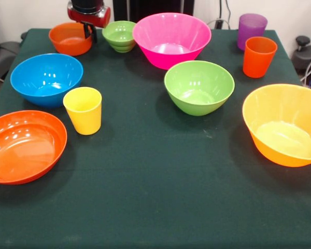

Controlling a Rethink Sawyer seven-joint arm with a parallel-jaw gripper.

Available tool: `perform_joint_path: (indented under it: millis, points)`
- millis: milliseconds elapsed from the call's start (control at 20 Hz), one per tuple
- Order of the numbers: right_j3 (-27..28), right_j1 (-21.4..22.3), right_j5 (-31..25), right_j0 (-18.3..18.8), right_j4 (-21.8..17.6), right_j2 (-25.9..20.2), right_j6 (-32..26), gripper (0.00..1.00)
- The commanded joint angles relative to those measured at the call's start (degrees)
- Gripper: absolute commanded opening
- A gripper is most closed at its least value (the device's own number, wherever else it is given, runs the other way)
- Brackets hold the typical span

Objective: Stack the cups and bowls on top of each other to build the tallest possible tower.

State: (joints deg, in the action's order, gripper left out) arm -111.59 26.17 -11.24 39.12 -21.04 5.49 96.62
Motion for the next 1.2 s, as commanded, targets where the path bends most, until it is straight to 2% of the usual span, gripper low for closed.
perform_joint_path:
  millis: [50, 350, 800, 1200]
  points:
    - [1.65, -3.34, 3.15, -1.89, -0.29, -7.13, 5.88, 0.0]
    - [-0.25, 0.44, -0.53, -4.19, 2.15, -6.07, 7.68, 0.0]
    - [-9.07, 13.92, -8.09, -7.73, 6.5, -5.78, 9.2, 0.0]
    - [-15.1, 20.88, -10.16, -11.9, 10.85, -4.21, 10.78, 0.0]
